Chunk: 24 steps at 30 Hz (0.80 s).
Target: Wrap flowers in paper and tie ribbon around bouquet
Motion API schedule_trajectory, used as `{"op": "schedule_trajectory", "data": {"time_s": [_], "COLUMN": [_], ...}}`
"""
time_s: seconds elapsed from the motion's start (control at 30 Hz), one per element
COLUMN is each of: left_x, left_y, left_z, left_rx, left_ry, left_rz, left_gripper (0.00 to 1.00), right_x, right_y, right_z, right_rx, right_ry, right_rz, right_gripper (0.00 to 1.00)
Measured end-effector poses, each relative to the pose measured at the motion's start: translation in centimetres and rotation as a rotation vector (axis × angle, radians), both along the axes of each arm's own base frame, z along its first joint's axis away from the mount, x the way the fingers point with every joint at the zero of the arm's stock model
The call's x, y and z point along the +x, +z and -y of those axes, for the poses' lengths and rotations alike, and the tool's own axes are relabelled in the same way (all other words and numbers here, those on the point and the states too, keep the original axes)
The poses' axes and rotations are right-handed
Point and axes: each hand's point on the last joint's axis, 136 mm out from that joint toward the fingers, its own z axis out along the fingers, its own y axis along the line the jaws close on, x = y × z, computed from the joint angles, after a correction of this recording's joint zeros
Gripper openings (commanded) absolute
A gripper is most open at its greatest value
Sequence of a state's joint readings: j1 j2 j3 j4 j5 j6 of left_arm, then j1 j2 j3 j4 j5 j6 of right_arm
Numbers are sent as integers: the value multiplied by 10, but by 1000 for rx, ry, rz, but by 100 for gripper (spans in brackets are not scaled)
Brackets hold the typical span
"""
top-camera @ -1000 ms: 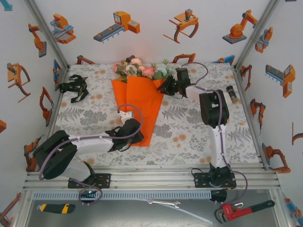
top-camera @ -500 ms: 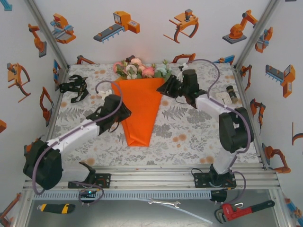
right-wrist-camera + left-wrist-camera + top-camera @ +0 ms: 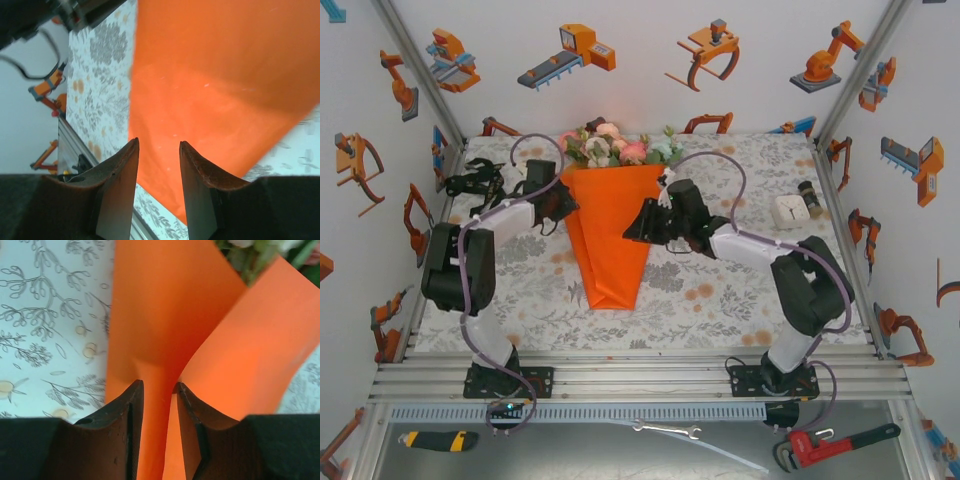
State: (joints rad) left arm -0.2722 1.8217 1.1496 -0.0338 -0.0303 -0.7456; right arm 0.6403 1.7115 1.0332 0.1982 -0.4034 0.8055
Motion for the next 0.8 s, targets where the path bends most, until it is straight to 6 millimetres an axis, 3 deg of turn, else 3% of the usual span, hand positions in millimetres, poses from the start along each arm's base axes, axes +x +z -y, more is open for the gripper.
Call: {"op": "schedule_trajectory", "data": {"time_s": [0.1, 0.2, 0.33, 0.43, 0.57, 0.63, 0.8], "left_x": [2, 4, 4, -4, -30, -48, -106], "left_y": [-20, -22, -7, 23, 76, 93, 105], "left_z": [-14, -22, -20, -19, -22, -23, -4], "left_rx": [-11, -36, -53, -53, -67, -78, -78], "left_ry": [18, 18, -19, -44, -59, -71, -157], "left_rz": [-46, -55, -24, 32, 146, 187, 216], "left_gripper": [33, 33, 36, 37, 36, 36, 35], "right_x": [-20, -40, -57, -57, -54, -53, -62], "right_y": [-15, -38, -60, -61, -57, -55, -56], "right_z": [-22, -38, -41, -35, -25, -24, -32], "right_rx": [-19, -61, -123, -159, -228, -245, -246], "right_ry": [63, 123, 169, 173, 171, 179, 220], "right_rz": [-17, -47, -82, -63, -13, 3, 15], "right_gripper": [39, 40, 41, 42, 42, 40, 32]}}
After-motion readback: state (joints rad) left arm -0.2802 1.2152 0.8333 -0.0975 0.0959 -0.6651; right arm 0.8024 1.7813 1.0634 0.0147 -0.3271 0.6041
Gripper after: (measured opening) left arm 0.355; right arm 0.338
